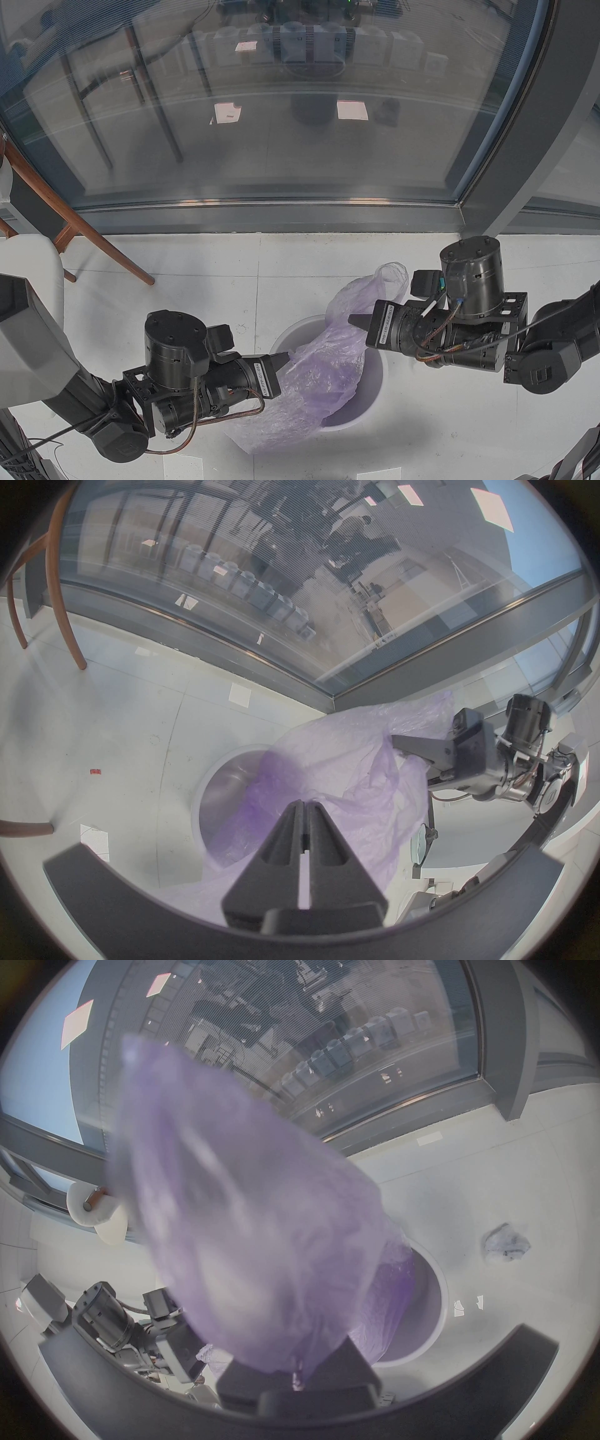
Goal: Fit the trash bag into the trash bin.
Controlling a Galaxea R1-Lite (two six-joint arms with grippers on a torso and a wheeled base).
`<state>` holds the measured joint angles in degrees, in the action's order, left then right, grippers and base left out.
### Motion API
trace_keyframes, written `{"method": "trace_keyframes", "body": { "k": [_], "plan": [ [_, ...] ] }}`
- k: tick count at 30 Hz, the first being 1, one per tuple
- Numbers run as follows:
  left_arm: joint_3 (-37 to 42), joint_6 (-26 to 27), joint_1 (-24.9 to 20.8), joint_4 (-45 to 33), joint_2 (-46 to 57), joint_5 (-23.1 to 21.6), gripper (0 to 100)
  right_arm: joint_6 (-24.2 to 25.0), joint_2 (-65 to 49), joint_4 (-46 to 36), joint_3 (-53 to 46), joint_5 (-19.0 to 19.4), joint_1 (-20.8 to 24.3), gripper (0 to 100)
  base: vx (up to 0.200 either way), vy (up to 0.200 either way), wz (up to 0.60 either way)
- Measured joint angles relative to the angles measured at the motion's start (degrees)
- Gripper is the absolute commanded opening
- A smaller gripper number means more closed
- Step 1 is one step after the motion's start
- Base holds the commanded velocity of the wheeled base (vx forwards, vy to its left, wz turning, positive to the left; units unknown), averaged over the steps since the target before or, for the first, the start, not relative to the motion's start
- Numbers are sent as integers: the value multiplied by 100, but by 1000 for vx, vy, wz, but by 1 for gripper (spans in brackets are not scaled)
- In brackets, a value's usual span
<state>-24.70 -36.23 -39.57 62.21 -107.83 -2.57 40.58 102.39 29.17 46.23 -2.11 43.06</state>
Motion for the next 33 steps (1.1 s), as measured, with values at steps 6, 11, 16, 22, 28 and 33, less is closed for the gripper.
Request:
{"method": "trace_keyframes", "body": {
  "k": [6, 11, 16, 22, 28, 33],
  "plan": [
    [43, -20, 10, -27, 206, 63, 0, -49, 30, -9, 104, -10, -191, 0, 0, 0, 0],
    [146, -22, 90, -46, 413, 145, 0, -79, 37, -11, 121, -10, -343, 0, 0, 0, 0],
    [244, -217, 121, -40, 555, 178, 0, -155, 45, -5, 143, 50, -373, 100, 0, 0, 0],
    [201, -316, 105, -22, 590, 187, 0, 226, 34, -129, 294, 100, -293, 100, 0, 0, 0],
    [163, -325, 94, -11, 590, 202, 0, 600, -57, -853, 272, 69, -174, 100, 0, 0, 0],
    [127, -338, 90, -9, 588, 222, 0, 925, -226, -1541, 272, 69, -69, 100, 0, 0, 0]
  ]
}}
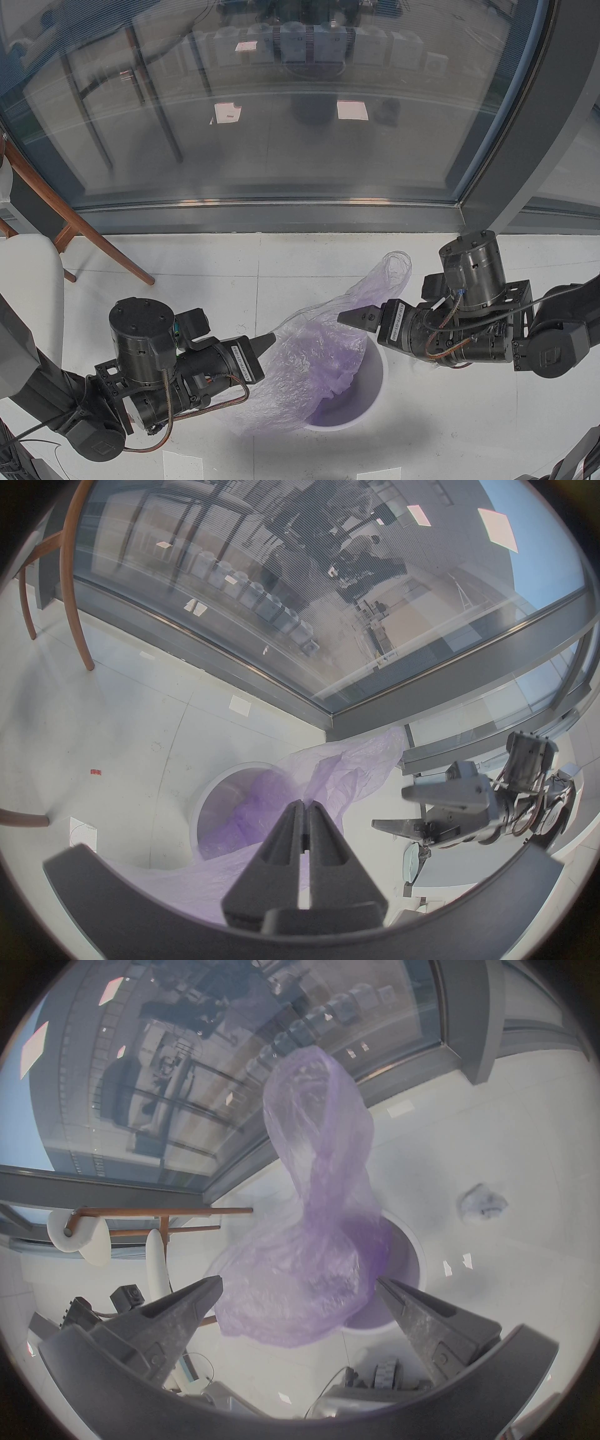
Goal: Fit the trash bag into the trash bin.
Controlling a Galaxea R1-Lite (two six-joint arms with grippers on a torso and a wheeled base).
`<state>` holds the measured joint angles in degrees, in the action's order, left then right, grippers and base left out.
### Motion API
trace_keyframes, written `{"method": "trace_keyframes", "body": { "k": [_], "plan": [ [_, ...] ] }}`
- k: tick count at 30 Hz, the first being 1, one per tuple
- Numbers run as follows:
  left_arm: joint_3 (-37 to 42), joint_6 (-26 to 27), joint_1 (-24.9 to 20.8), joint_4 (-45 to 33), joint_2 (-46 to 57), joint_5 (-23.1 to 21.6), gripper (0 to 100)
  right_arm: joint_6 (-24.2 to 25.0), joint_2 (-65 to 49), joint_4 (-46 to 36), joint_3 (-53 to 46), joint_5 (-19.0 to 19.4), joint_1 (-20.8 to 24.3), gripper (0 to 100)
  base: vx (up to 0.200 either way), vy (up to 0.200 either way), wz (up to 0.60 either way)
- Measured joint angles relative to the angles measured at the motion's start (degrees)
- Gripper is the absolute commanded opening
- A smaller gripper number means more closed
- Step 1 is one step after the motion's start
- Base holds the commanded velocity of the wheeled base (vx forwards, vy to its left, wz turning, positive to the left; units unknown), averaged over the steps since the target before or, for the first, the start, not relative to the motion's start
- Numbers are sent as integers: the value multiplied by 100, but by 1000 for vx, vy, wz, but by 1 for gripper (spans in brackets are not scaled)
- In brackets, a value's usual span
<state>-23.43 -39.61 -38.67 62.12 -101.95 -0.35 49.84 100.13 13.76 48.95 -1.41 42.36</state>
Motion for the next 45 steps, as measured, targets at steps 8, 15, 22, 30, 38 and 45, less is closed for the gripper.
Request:
{"method": "trace_keyframes", "body": {
  "k": [8, 15, 22, 30, 38, 45],
  "plan": [
    [-44, 0, 0, 4, 0, 20, 0, 725, -20, -260, 413, -28, 367, 100, 0, 0, 0],
    [-38, -2, 0, 0, 0, 40, 0, 811, 474, -271, 933, -222, 435, 100, 0, 0, 0],
    [-16, 0, 13, 1, 16, 79, 0, 819, 1006, -288, 1473, -367, 463, 0, 0, 0, 0],
    [-38, 0, 22, 1, 20, 87, 0, 817, 1185, -293, 1543, -371, 502, 0, 0, 0, 0],
    [-55, 15, 44, 0, 20, 100, 0, 811, 1193, -307, 1495, -375, 553, 0, 0, 0, 0],
    [-77, 23, 271, 4, 38, 150, 0, 758, 874, -310, 1112, -373, 579, 0, 0, 0, 0]
  ]
}}
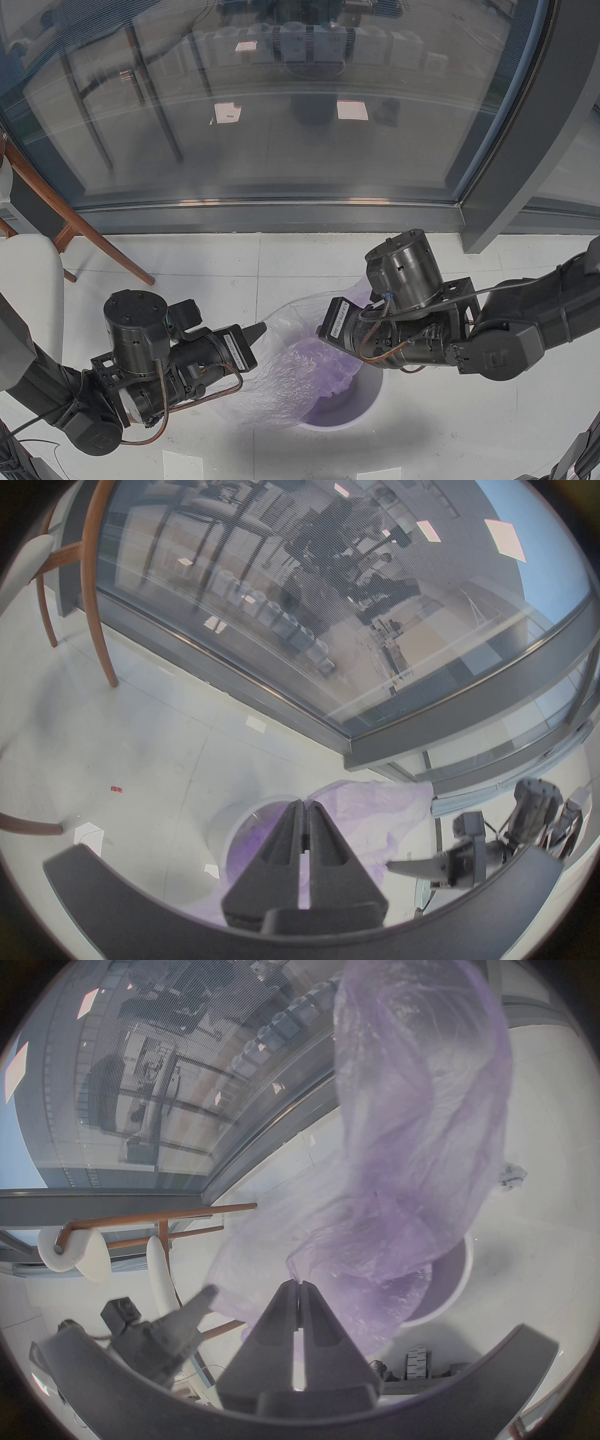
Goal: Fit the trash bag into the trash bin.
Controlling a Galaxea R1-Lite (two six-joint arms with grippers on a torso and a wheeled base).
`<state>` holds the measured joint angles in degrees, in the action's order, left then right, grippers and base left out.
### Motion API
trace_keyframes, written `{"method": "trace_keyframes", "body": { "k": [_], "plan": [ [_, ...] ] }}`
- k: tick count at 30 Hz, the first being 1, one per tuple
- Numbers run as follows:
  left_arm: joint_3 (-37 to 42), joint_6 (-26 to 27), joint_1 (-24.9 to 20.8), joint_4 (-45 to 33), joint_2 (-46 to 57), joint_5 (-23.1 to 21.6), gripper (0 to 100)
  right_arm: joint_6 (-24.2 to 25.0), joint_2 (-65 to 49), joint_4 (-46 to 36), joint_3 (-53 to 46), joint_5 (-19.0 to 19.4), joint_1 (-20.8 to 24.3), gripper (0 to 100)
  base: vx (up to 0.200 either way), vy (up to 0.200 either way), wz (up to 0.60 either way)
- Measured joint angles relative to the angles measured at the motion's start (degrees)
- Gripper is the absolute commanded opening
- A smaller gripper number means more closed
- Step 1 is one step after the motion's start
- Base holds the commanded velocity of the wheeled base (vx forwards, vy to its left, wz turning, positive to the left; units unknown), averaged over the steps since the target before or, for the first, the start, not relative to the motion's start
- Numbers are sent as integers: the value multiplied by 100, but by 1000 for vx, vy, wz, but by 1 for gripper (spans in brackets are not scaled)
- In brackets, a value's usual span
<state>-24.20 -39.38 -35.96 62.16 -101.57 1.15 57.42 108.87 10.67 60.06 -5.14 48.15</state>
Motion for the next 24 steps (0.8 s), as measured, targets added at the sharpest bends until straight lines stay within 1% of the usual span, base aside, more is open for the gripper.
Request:
{"method": "trace_keyframes", "body": {
  "k": [4, 8, 13, 18, 22, 24],
  "plan": [
    [-27, 2, 229, -6, 30, 9, 0, -158, -282, 6, -430, 4, -28, 0, 0, 0, 0],
    [-63, 10, 505, -22, 96, 13, 0, -528, -656, 24, -1001, 35, -127, 0, 0, 0, 0],
    [-94, 16, 807, -41, 234, 22, 0, -1174, -1117, 49, -1613, 171, -581, 0, 0, 0, 0],
    [-16, 46, 916, -55, 351, 20, 0, -1822, -1447, 71, -1960, 568, -1139, 0, 0, 0, 0],
    [59, 352, 905, -63, 373, 18, 0, -2110, -1574, 93, -2078, 714, -1396, 0, 0, 0, 0],
    [44, 680, 903, -57, 328, 18, 0, -2392, -1576, 115, -2096, 829, -1575, 0, 0, 0, 0]
  ]
}}
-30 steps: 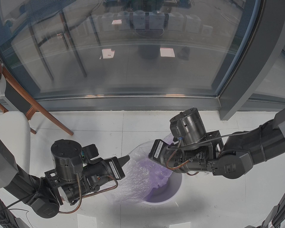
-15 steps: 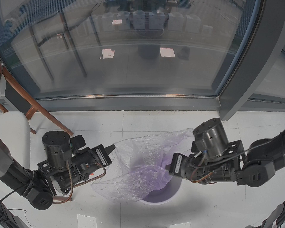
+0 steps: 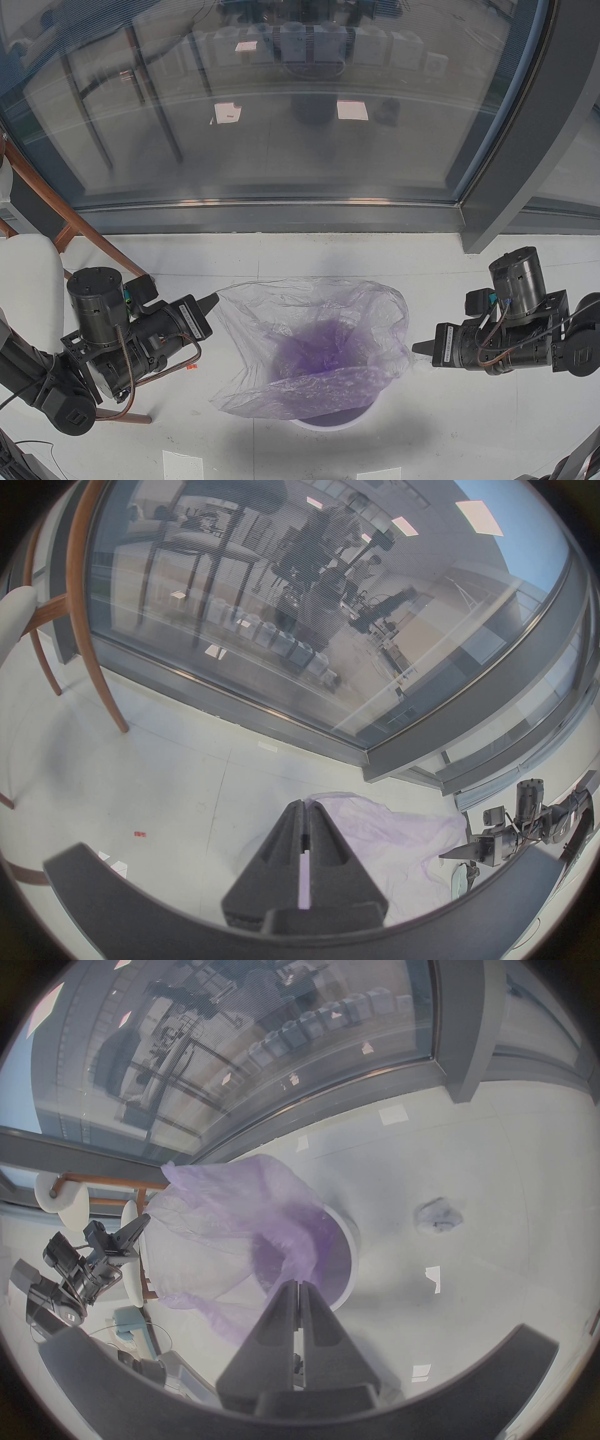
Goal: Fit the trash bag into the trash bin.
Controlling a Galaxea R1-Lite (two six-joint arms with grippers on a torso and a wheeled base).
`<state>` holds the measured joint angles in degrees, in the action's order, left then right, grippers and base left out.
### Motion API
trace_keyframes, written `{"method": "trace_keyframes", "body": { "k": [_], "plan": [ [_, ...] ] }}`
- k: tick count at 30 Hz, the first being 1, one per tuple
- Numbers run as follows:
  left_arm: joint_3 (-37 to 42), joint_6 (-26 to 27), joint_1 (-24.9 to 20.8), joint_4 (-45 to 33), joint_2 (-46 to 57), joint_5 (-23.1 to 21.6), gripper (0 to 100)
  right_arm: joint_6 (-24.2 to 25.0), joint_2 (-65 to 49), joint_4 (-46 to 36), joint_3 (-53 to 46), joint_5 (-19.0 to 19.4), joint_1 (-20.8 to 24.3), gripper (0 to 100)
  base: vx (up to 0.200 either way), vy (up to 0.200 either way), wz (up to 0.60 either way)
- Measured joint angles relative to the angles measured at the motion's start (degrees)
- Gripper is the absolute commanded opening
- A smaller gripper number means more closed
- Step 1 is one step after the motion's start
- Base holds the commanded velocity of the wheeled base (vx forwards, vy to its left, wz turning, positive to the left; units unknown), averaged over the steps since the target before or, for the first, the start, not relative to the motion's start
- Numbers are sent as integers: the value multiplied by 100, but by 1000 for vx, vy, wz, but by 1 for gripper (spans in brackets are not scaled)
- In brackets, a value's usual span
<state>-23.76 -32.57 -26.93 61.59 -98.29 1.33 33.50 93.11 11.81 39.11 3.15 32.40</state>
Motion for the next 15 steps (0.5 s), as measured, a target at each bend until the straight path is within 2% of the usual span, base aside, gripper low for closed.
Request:
{"method": "trace_keyframes", "body": {
  "k": [6, 10, 11, 15],
  "plan": [
    [-385, 283, 22, -4, -313, -7, 0, -1008, 138, 28, 77, 482, -529, 0, 0, 0, 0],
    [-608, 316, -63, -6, -527, -13, 0, -1150, 199, 23, 212, 602, -636, 0, 0, 0, 0],
    [-625, 316, -99, -6, -556, -13, 0, -1147, 193, 22, 221, 600, -602, 100, 0, 0, 0],
    [-664, 316, -221, -1, -658, -11, 0, -1152, 101, 15, 89, 572, -396, 100, 0, 0, 0]
  ]
}}
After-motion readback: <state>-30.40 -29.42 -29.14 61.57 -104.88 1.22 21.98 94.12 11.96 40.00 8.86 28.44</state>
